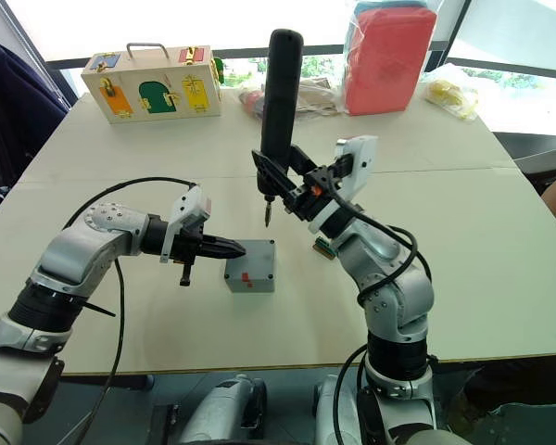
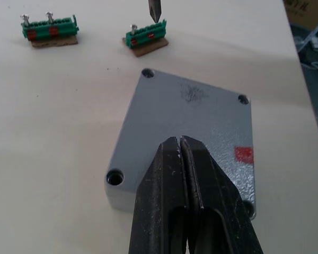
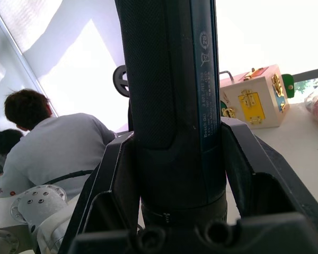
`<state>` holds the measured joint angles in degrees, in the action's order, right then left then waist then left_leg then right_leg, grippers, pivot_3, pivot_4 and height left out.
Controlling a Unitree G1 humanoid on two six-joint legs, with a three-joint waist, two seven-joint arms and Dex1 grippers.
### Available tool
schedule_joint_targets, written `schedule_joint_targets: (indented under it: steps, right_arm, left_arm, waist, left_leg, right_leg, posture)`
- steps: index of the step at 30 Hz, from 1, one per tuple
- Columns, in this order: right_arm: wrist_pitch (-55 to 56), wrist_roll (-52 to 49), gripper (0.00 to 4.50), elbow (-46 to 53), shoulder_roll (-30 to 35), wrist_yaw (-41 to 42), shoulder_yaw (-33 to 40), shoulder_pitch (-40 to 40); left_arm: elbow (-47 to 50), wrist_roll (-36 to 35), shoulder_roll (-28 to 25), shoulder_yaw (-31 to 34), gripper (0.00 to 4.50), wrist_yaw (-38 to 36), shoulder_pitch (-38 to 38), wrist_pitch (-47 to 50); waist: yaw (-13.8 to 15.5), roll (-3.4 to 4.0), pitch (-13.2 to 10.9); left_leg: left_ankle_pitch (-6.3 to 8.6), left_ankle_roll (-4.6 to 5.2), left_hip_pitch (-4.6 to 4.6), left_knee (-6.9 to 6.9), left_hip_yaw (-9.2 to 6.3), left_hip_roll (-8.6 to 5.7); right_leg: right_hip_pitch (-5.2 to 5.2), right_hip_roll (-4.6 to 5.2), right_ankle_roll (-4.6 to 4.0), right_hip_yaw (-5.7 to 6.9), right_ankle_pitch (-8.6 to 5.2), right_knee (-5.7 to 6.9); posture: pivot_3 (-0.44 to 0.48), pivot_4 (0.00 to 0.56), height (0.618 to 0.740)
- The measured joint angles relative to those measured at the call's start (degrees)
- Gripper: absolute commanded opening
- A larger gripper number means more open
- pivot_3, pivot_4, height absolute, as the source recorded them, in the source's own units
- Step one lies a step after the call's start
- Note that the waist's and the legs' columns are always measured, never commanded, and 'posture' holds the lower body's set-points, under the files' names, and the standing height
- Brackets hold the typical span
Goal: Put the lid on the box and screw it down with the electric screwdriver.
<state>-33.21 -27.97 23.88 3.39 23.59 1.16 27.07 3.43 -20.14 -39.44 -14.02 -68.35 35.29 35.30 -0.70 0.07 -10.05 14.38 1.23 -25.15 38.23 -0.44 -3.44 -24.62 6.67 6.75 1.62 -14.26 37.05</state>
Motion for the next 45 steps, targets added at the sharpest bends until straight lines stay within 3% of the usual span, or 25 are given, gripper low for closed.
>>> schedule_joint_targets:
  steps: [20, 30, 45]
  right_arm:
    - [12.4, 6.4, 1.84, -5.7, 3.5, 3.0, -5.9, -6.2]
    - [17.7, 7.2, 1.84, -4.4, 3.0, 2.8, -7.2, -13.7]
    - [17.0, 11.4, 1.84, -3.6, 5.0, -0.8, -11.2, -14.0]
  left_arm:
    - [0.5, 1.0, 1.5, 0.0, 0.0, 2.5, -1.1, -2.1]
    - [-0.3, 2.5, 1.7, -0.9, 0.0, 2.4, -1.6, -3.1]
    - [-1.0, 3.6, 2.7, -2.1, 0.0, 2.1, -2.1, -3.1]
  waist:
    - [0.0, -0.02, 0.0]
    - [-0.1, -0.22, 0.3]
    - [0.1, -0.48, 1.7]
  left_leg:
    - [0.0, 0.0, 0.17, 0.0, 0.0, 0.0]
    - [0.45, 0.61, 1.73, -0.27, 0.01, 0.02]
    - [0.51, 0.6, 2.12, -0.42, -0.07, 0.09]
  right_leg:
    - [0.15, -0.01, 0.0, 0.0, 0.0, 0.0]
    - [1.55, 0.01, -0.14, -0.01, -0.37, -0.31]
    - [1.73, -0.02, -0.29, 0.03, -0.48, -0.44]
  posture:
    - [0.0, 0.15, 0.74]
    - [0.0, 0.15, 0.74]
    - [0.0, 0.15, 0.74]
